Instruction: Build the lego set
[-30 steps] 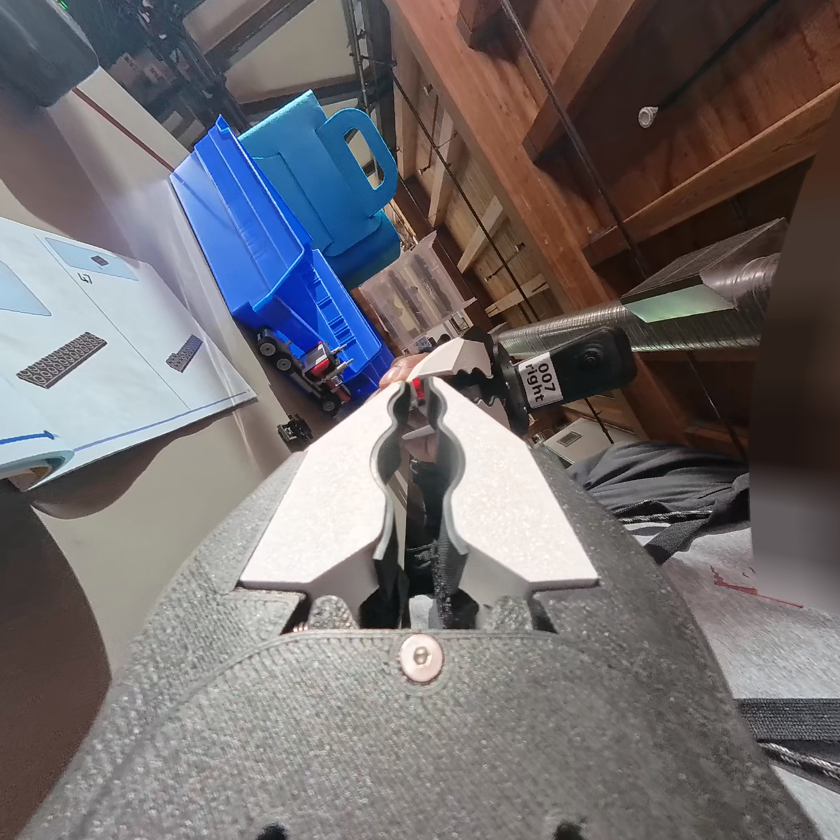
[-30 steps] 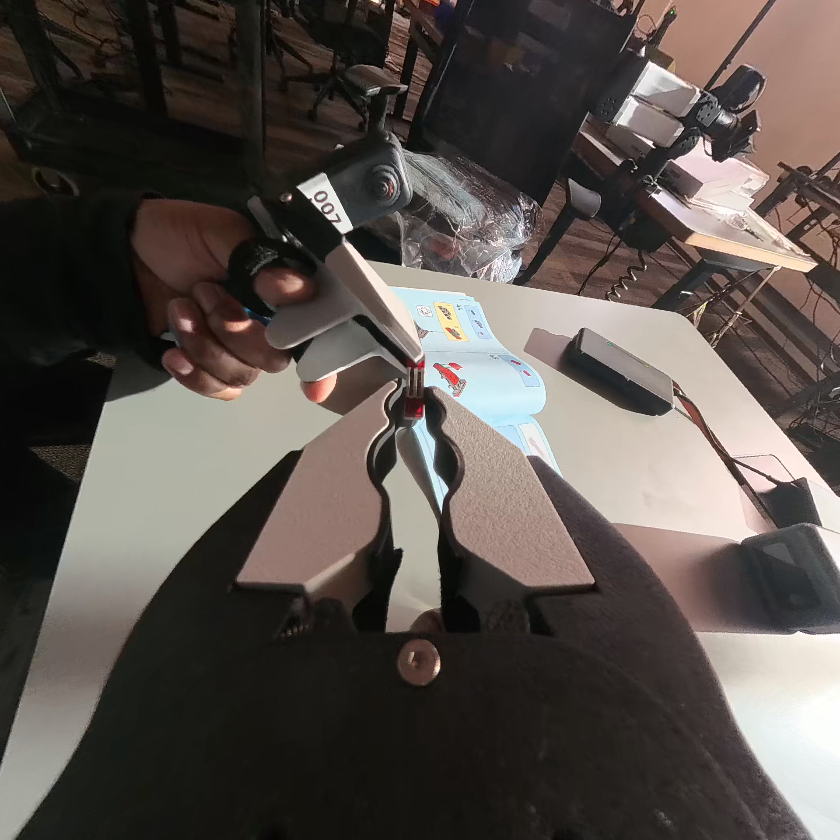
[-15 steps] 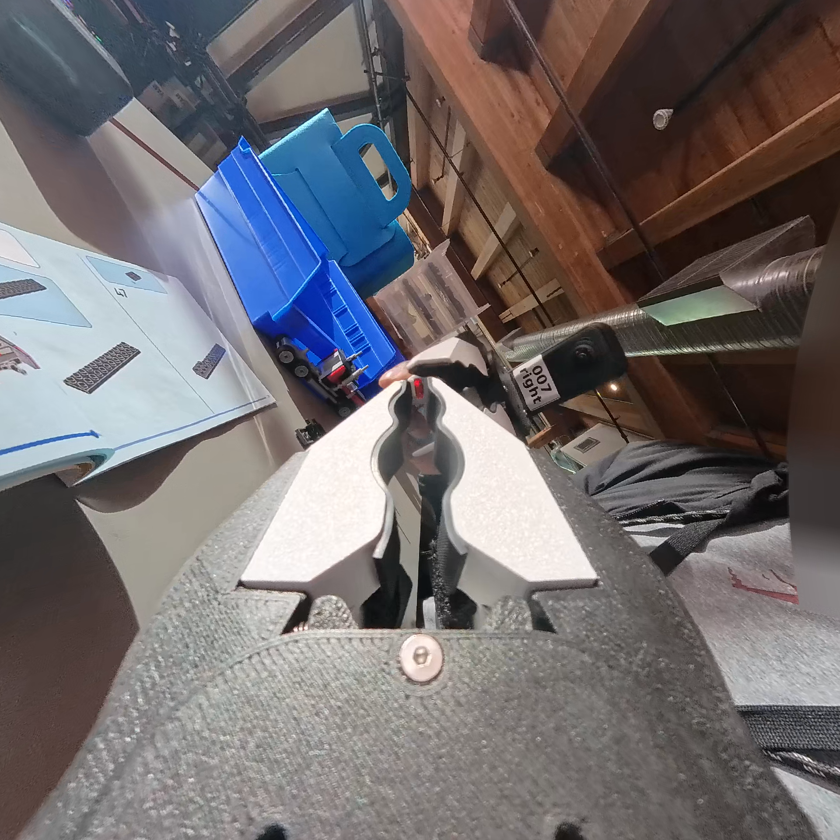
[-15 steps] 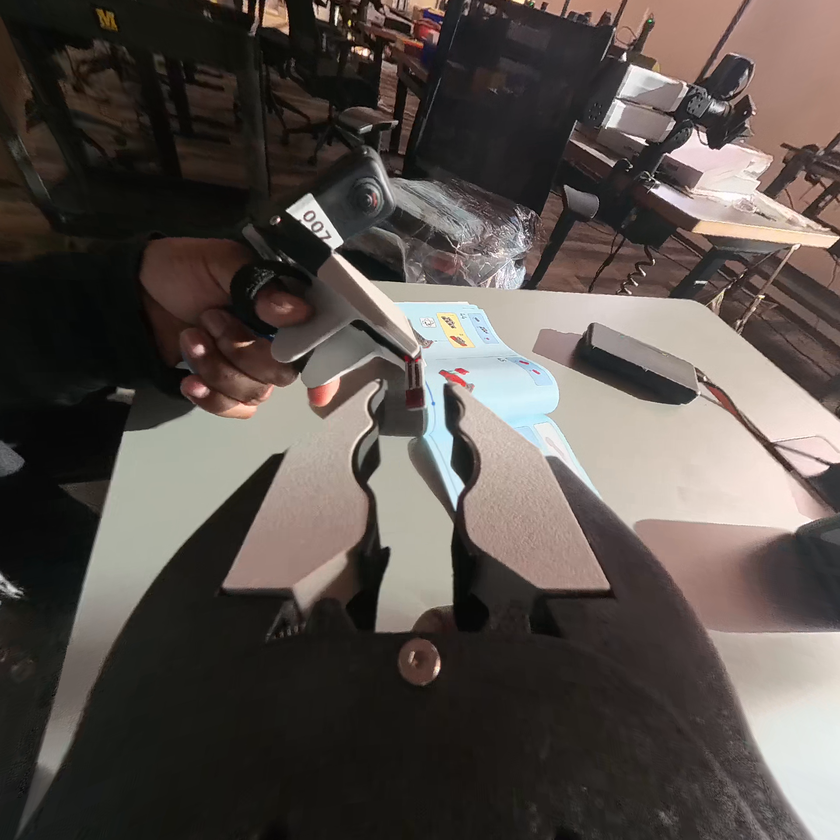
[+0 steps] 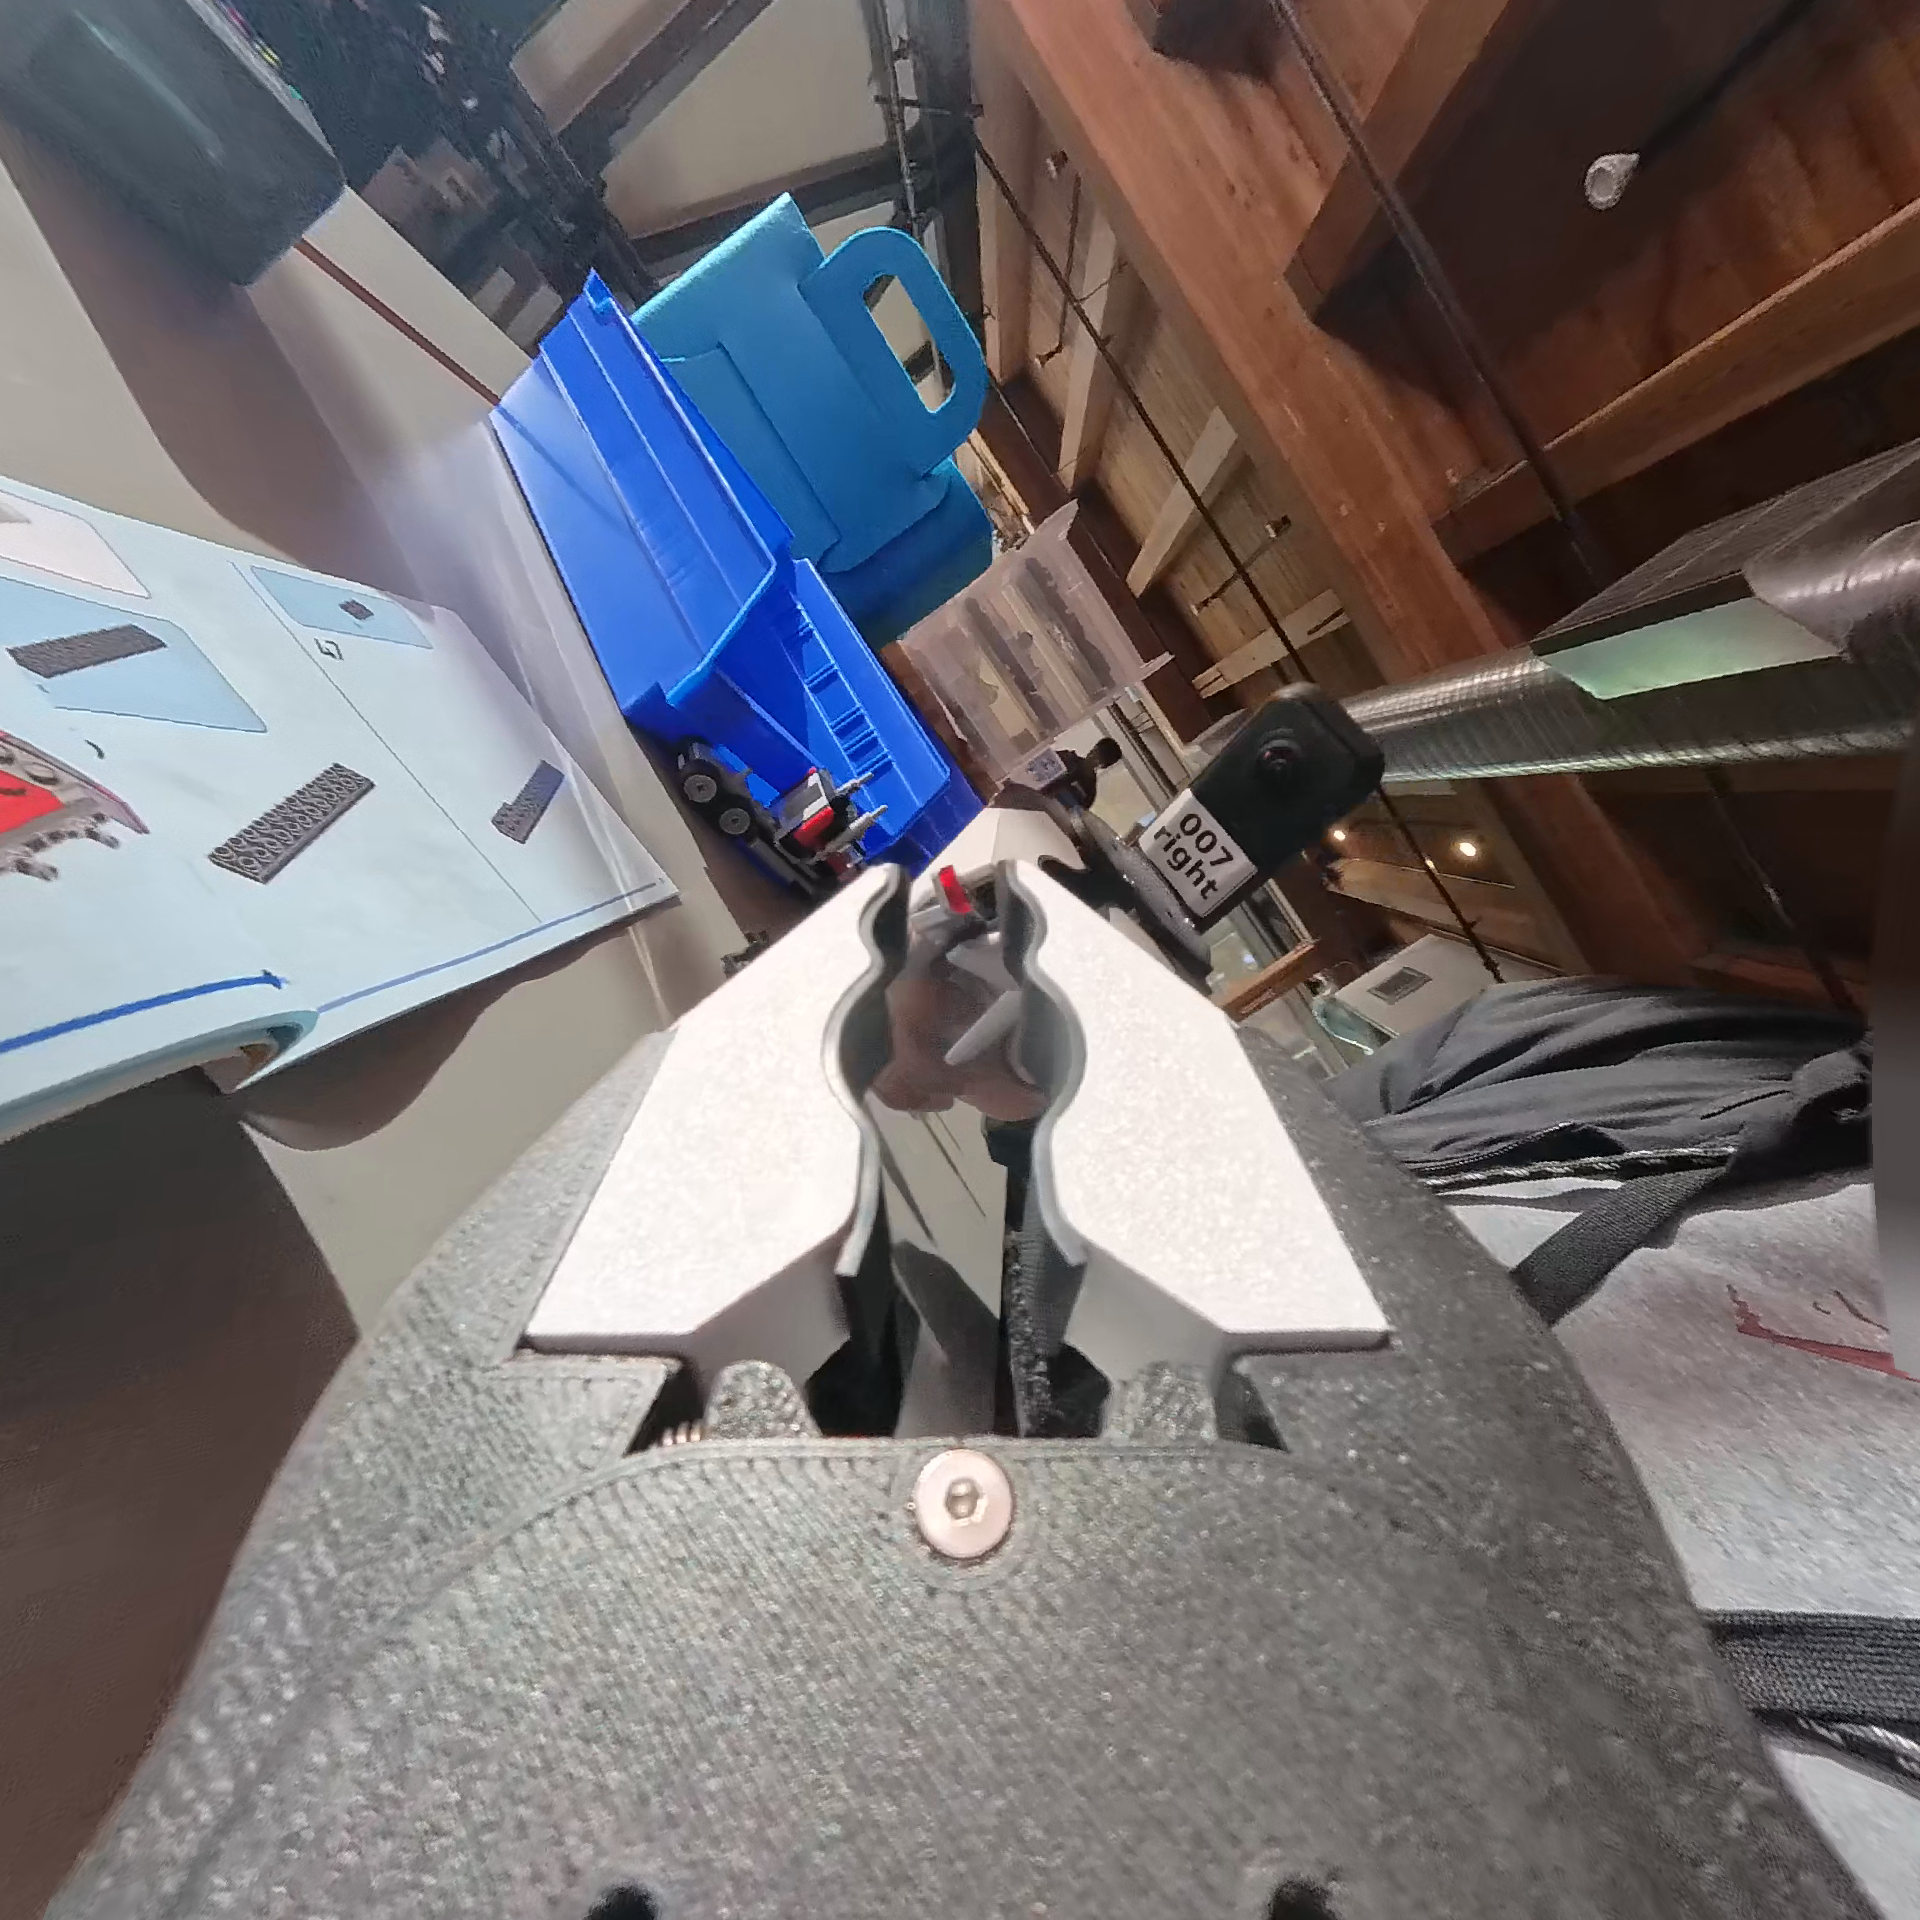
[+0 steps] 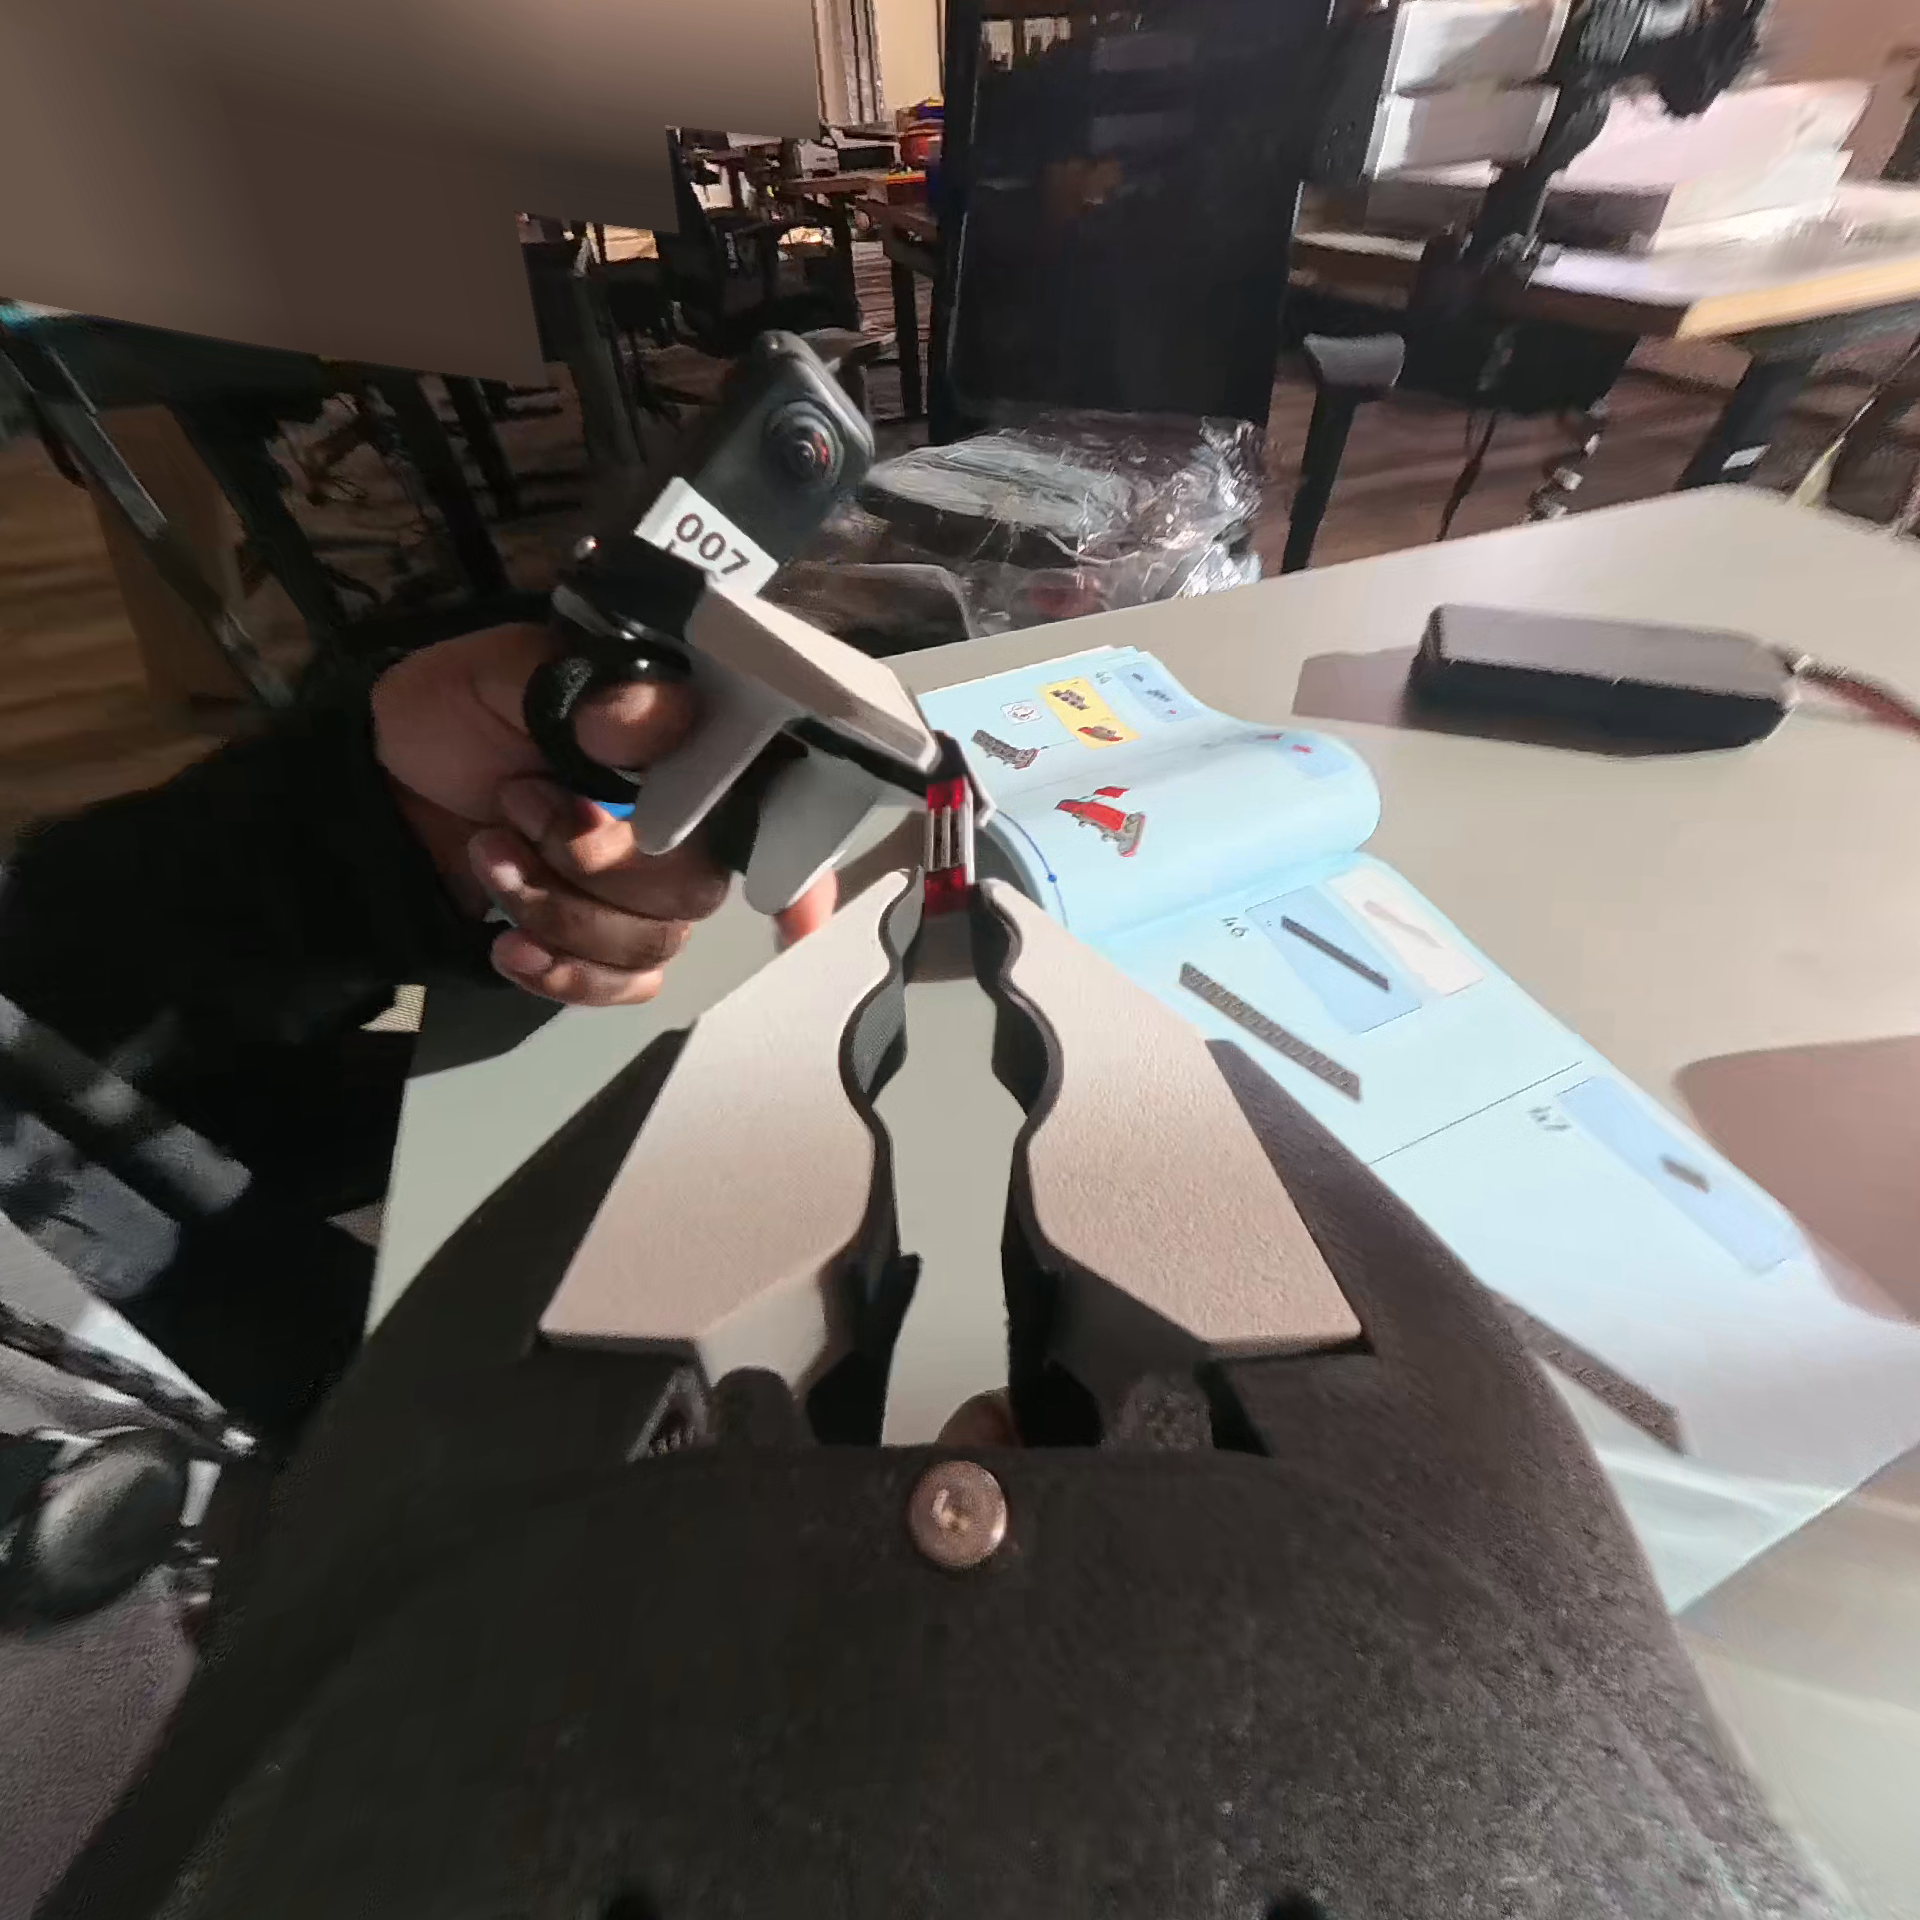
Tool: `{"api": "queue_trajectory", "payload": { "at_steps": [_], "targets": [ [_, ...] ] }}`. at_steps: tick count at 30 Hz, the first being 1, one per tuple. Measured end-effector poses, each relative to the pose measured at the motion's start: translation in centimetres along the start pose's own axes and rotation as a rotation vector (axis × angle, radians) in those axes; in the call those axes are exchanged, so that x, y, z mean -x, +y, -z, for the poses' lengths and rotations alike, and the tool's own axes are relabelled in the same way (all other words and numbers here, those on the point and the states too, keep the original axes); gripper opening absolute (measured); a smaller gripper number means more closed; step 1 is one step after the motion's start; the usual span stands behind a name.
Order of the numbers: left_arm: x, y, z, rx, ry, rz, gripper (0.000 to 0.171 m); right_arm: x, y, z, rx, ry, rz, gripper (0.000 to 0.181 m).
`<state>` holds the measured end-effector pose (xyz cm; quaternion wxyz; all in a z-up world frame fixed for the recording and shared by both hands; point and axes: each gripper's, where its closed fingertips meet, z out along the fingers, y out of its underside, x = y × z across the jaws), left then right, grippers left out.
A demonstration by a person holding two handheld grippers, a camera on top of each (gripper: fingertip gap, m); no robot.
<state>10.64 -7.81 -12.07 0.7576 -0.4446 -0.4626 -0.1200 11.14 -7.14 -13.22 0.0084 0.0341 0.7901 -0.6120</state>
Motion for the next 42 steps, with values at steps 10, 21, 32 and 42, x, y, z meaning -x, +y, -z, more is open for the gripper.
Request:
{"api": "queue_trajectory", "payload": {
  "at_steps": [10,21,32,42],
  "targets": [
    [3.2,-0.2,3.0,0.082,-0.239,-0.168,0.029,0.7,7.9,-1.0,0.390,-0.073,-0.428,0.010],
    [3.3,0.2,3.5,0.114,-0.235,-0.164,0.028,-0.8,9.2,-1.0,0.445,0.035,-0.382,0.010],
    [3.3,0.1,3.5,0.111,-0.224,-0.157,0.027,-2.5,9.5,-0.7,0.456,0.156,-0.329,0.021],
    [3.4,-0.3,3.7,0.082,-0.226,-0.140,0.027,-2.9,6.9,1.9,0.239,0.209,-0.323,0.035]
  ]
}}
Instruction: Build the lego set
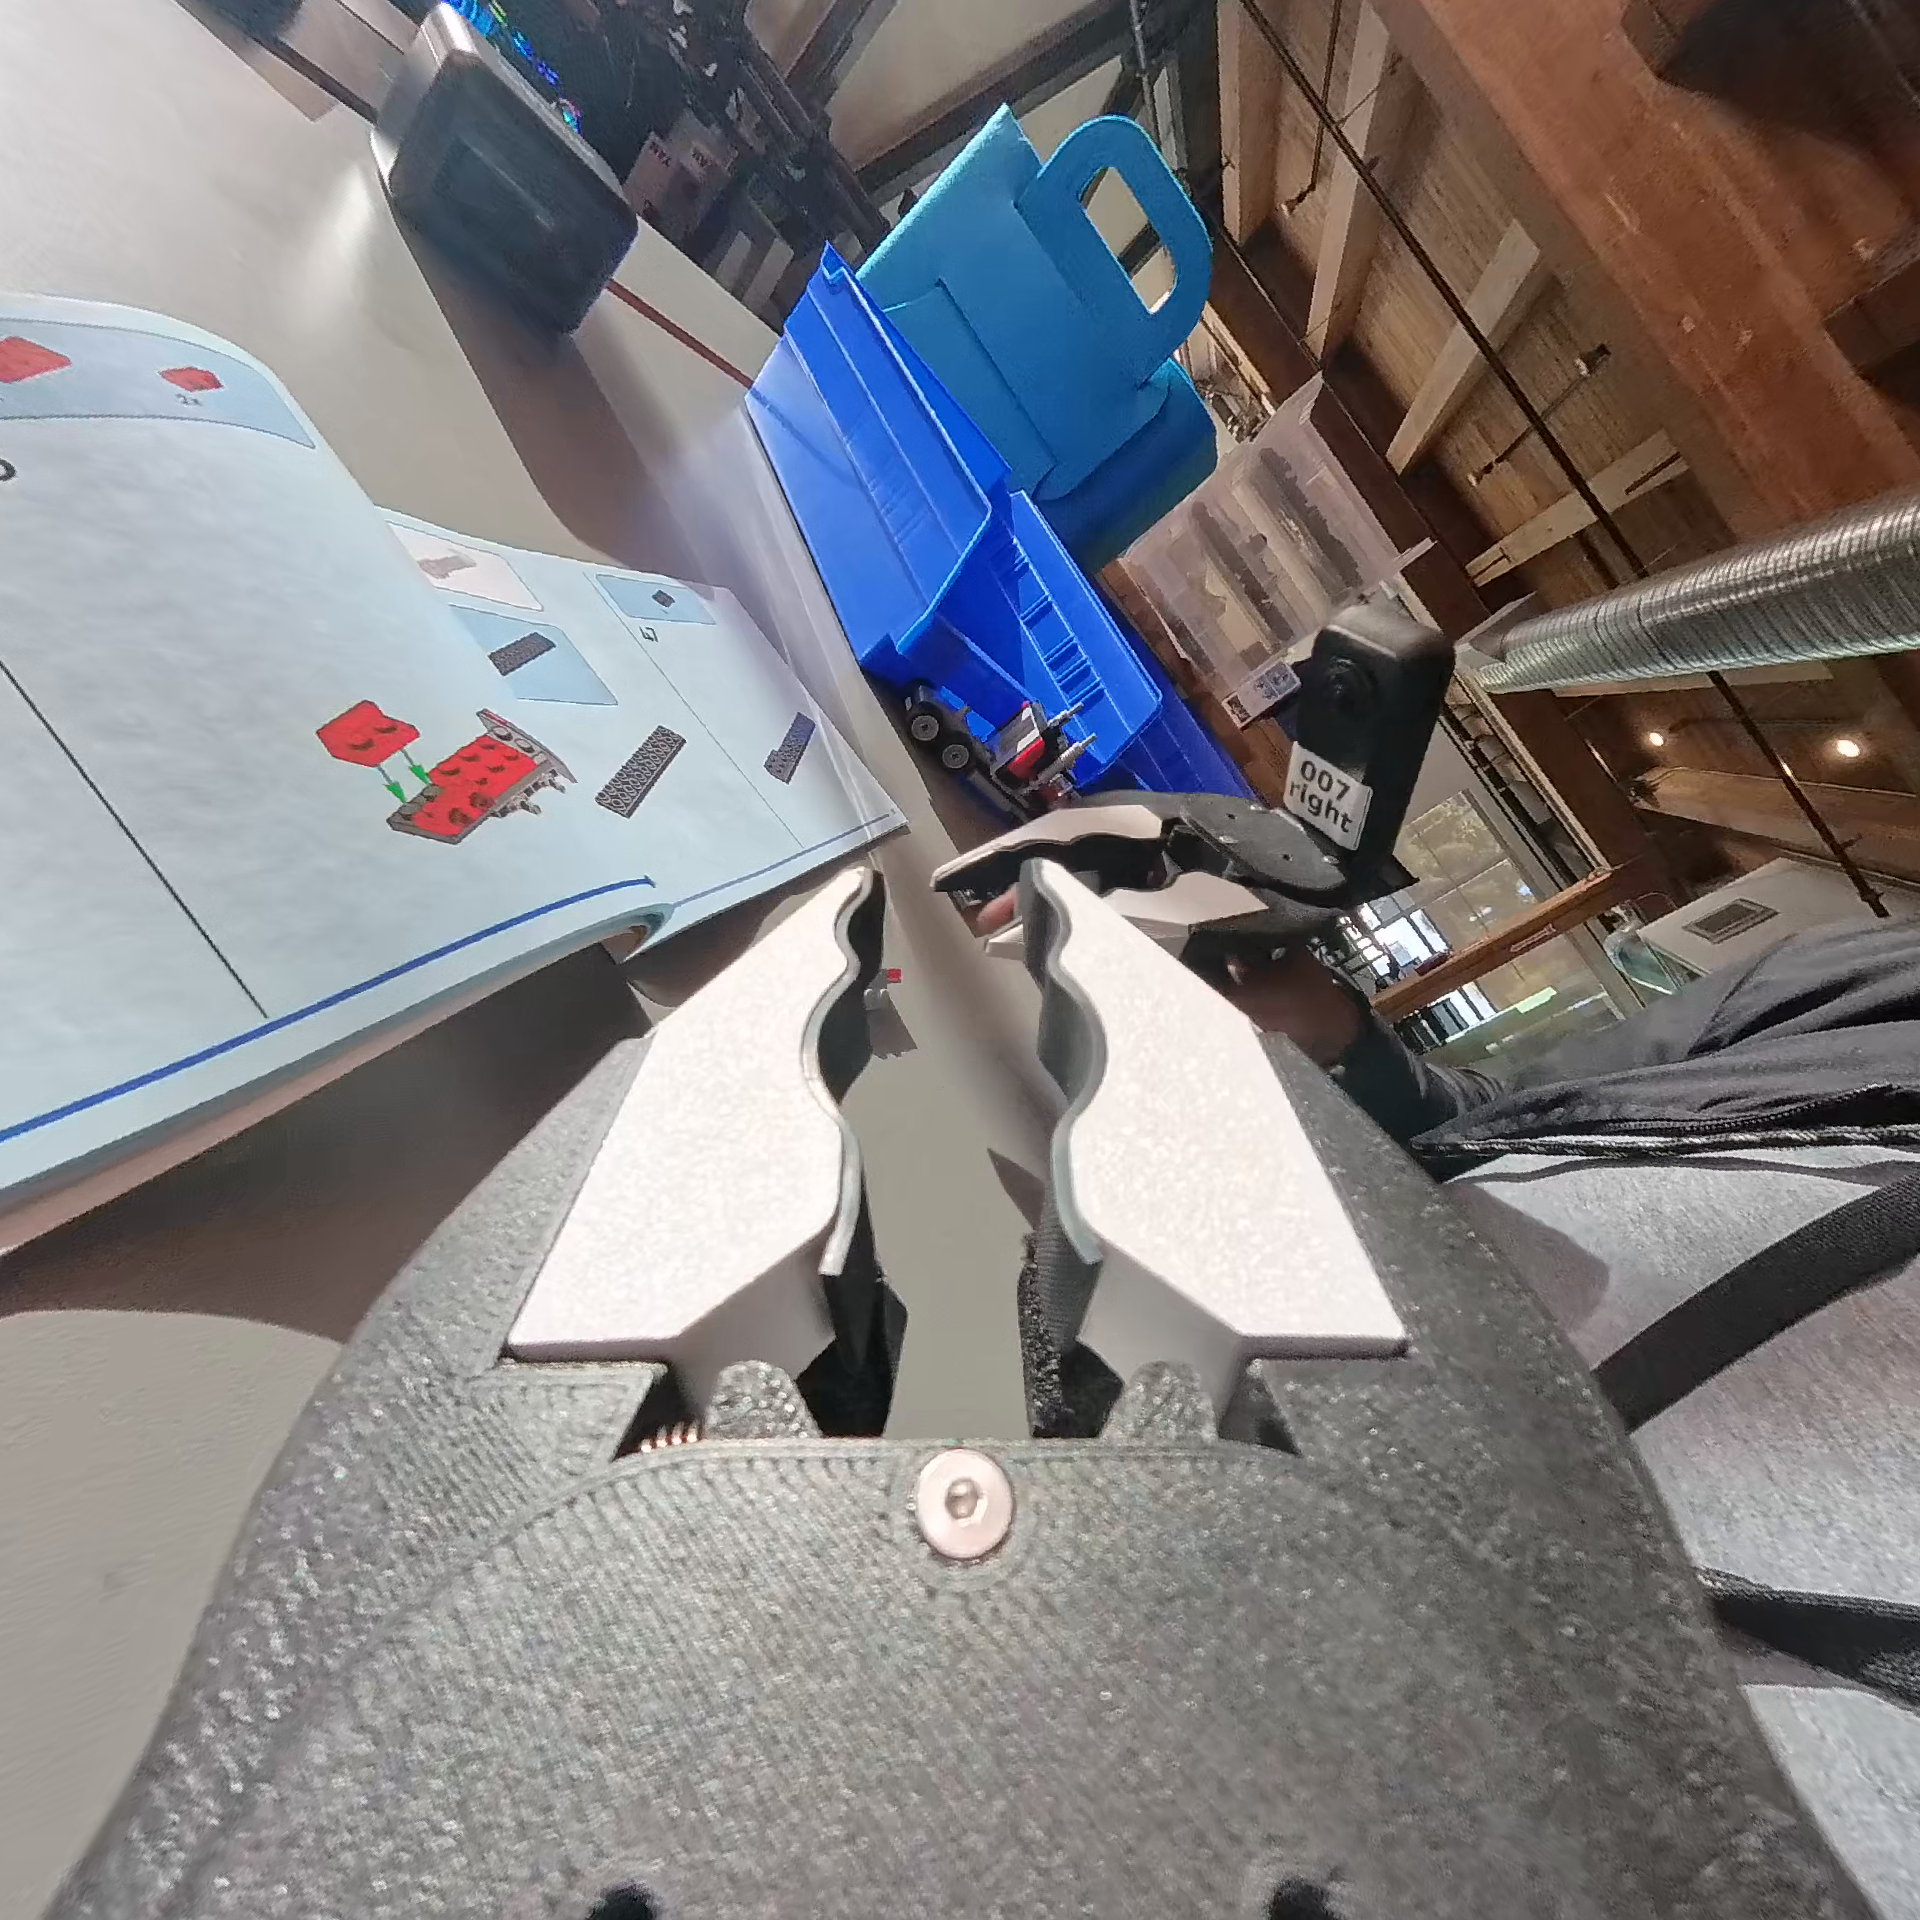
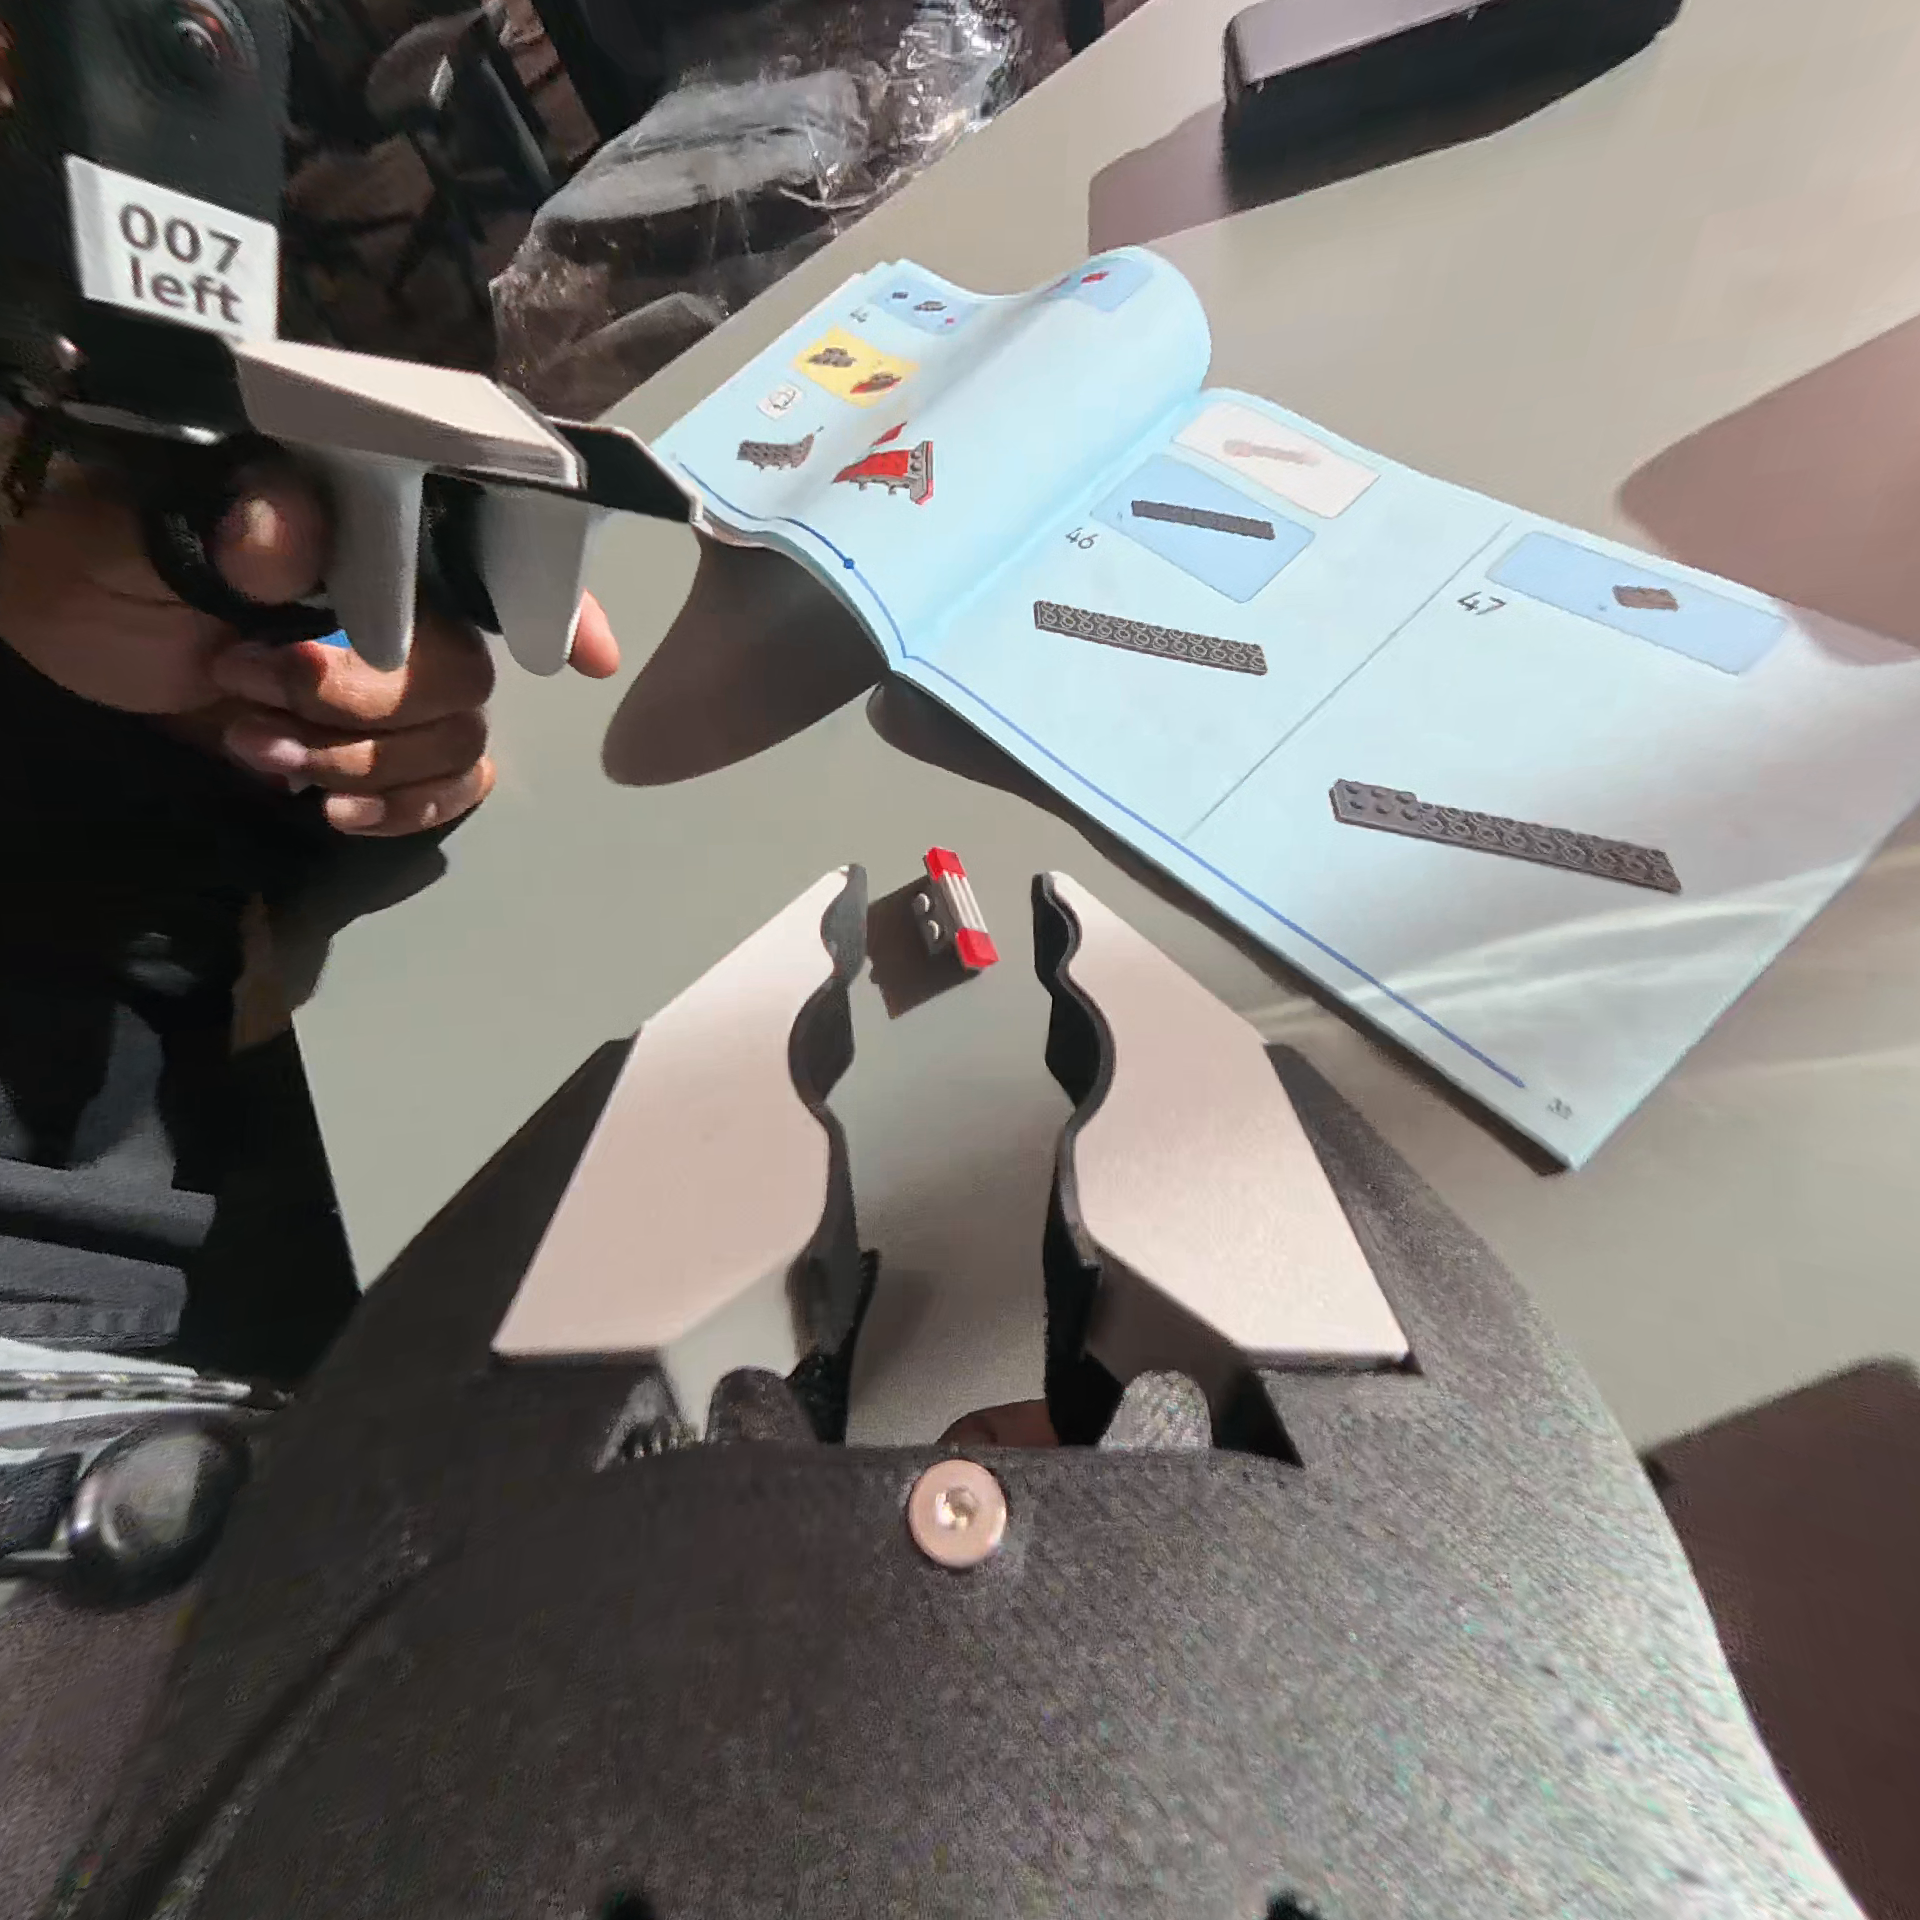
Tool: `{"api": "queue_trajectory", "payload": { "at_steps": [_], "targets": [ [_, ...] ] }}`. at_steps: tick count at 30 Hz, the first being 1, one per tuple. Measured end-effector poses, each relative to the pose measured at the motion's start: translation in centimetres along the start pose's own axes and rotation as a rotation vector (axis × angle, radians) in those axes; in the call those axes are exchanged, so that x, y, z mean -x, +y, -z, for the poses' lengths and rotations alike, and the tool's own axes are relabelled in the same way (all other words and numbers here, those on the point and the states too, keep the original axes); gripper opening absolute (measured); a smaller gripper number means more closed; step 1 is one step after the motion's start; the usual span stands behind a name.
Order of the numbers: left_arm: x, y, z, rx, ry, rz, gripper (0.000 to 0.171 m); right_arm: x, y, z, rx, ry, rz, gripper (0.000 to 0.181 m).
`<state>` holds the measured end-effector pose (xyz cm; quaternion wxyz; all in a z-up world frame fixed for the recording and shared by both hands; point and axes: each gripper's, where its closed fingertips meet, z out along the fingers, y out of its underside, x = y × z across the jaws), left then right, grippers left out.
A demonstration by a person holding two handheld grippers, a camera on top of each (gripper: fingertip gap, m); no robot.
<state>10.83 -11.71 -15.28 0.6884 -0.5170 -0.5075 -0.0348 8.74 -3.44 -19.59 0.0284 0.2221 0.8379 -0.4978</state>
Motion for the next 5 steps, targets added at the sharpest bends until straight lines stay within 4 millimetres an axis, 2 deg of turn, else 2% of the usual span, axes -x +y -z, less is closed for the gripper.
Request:
{"api": "queue_trajectory", "payload": {
  "at_steps": [5],
  "targets": [
    [0.6,0.2,-0.2,0.014,-0.035,0.007,0.027,-0.6,0.4,1.6,-0.053,0.026,-0.049,0.033]
  ]
}}
